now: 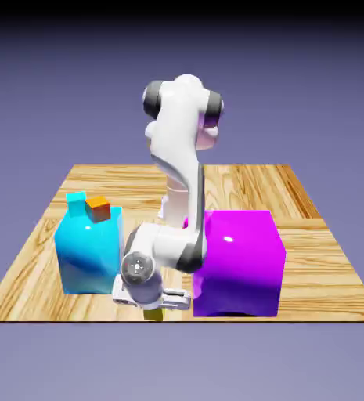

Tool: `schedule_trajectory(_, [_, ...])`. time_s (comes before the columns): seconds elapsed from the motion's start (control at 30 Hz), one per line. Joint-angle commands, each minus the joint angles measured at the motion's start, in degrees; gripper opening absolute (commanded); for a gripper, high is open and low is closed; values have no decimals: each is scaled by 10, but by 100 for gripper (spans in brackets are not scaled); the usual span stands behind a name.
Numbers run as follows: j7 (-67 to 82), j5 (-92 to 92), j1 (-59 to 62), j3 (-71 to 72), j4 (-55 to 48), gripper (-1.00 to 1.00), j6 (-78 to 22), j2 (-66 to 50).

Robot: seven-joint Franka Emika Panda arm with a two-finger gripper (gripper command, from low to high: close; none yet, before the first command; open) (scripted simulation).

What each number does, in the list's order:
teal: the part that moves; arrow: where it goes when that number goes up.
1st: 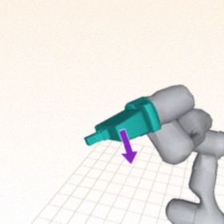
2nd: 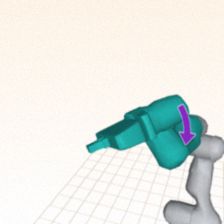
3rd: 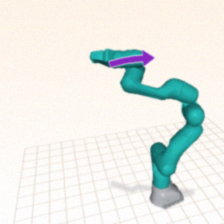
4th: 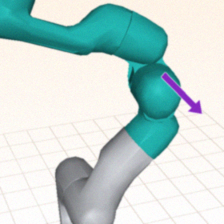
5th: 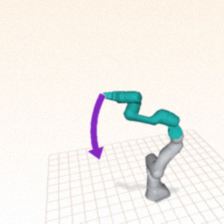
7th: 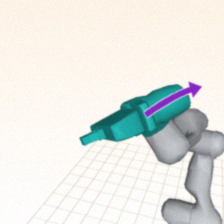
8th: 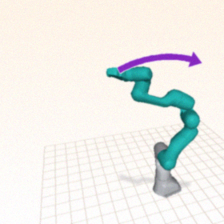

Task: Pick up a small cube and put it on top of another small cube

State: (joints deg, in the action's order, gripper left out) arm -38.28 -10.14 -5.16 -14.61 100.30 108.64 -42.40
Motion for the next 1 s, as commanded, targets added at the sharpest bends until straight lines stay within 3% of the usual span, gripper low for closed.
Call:
schedule_trajectory(0.0, [-3, 5, 0, -2, -16, -100, -25, 9])
schedule_trajectory(0.27, [81, 29, -14, 54, -53, -100, -109, 151])
schedule_trajectory(0.57, [23, 153, -2, 176, -34, -100, -317, 310])
schedule_trajectory(0.87, [14, 156, 3, 173, 92, -100, -219, 331])
schedule_trajectory(0.9, [14, 156, 3, 173, 92, 100, -219, 331])
schedule_trajectory(0.97, [14, 156, 3, 174, 72, 100, -236, 327])
